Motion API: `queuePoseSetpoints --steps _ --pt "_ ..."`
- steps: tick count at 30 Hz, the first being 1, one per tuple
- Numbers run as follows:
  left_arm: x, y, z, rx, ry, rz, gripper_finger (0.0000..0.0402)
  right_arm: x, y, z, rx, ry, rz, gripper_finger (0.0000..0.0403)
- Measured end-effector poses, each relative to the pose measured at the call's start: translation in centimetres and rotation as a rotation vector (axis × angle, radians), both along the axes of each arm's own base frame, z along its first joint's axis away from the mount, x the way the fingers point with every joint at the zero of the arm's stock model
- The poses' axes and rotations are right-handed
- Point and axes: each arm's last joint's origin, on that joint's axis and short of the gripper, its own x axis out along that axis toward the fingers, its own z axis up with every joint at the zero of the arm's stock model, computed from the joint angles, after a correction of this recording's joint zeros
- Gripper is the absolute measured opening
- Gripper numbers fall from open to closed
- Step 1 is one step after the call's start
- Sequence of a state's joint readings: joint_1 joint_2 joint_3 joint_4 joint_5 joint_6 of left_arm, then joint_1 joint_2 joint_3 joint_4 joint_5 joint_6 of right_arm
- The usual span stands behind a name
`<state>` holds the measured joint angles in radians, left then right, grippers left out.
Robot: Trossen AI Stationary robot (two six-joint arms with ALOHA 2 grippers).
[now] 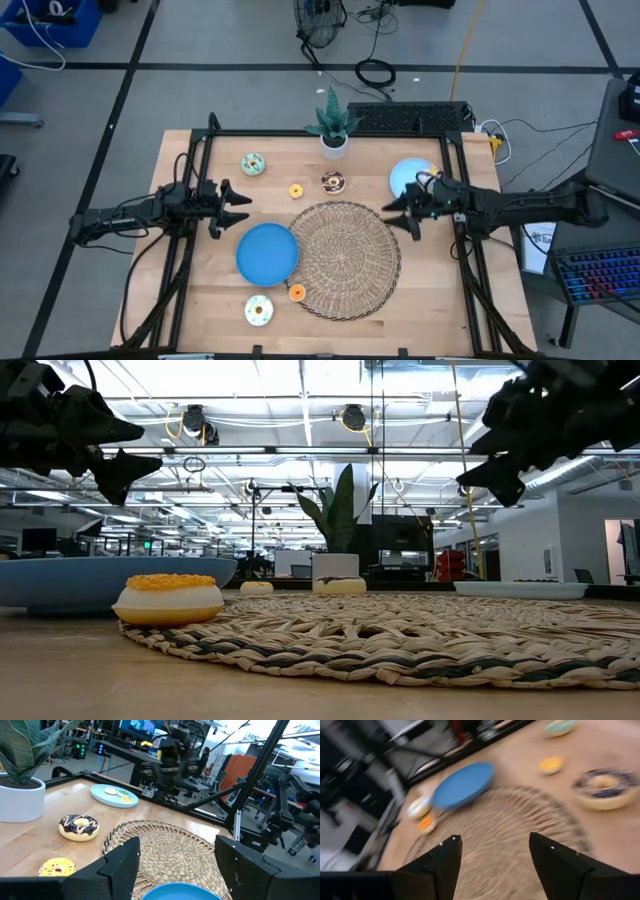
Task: Pick & Place donuts
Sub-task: Put the large light blue donut on the blue plate
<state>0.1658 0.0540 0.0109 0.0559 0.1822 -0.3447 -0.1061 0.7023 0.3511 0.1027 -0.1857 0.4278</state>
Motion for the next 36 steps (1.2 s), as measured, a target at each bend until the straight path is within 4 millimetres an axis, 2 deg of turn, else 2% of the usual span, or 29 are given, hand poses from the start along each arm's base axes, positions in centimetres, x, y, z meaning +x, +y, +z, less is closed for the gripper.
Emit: queuePoseSetpoints --steps 3,7,11,20,26,31,36 --pt "0.0 0.0 0.0 0.0 0.0 0.0 0.0255 0.3 1.6 0.1 0.002 -0.015 0.102 0.0219" --pt "0.0 0.0 0.0 0.0 0.0 0.0 0.0255 0.3 3.7 1.5 -0.032 -0.169 0.238 0.0219" --pt "0.0 0.0 0.0 0.0 0.0 0.0 0.0255 -0.6 4.7 2.5 -0.131 -0.268 0.32 0.0219" --pt "0.0 0.0 0.0 0.0 0.0 0.0 0.0255 -3.7 3.6 1.3 -0.229 -0.072 0.102 0.0219" --pt "0.0 0.0 0.0 0.0 0.0 0.0 0.0255 -5.3 3.1 1.1 -0.269 -0.171 0.071 0.0219" --pt "0.0 0.0 0.0 0.0 0.0 0.0 0.0255 -6.2 2.8 -1.4 -0.292 -0.237 0.024 0.0219" --pt "0.0 0.0 0.0 0.0 0.0 0.0 0.0255 -6.6 2.7 -2.3 -0.306 -0.303 0.011 0.0219"
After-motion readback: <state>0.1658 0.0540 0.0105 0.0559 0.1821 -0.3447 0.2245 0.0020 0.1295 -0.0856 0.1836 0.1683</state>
